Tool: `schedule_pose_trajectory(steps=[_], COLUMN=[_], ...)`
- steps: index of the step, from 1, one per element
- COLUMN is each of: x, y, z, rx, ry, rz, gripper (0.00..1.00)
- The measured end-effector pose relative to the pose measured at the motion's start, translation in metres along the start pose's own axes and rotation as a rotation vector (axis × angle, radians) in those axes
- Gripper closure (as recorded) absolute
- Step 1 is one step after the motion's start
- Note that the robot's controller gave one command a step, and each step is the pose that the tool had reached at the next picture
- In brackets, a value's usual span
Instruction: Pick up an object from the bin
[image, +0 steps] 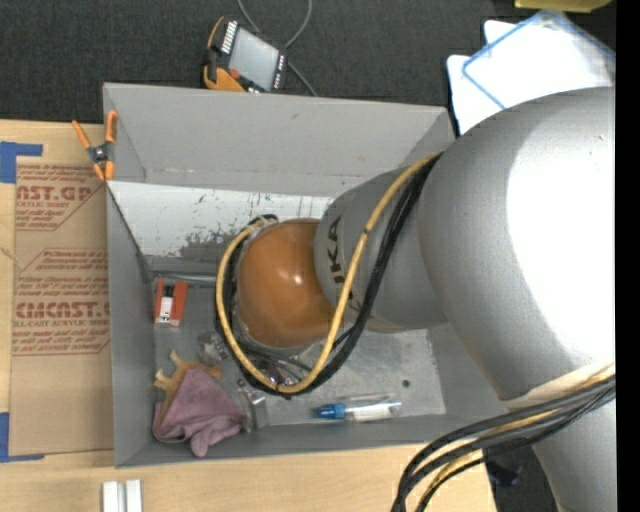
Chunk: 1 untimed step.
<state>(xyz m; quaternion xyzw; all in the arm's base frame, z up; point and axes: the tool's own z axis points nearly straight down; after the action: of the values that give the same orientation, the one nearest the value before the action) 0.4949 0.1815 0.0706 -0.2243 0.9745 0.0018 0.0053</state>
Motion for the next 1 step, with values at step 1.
schedule_pose_trajectory(steps=[1], x=[-0.0129], y=[-0.0205], z=[0.0002], rx=[0.001], ry=[-0.001], rz=[-0.090], gripper=[1.00])
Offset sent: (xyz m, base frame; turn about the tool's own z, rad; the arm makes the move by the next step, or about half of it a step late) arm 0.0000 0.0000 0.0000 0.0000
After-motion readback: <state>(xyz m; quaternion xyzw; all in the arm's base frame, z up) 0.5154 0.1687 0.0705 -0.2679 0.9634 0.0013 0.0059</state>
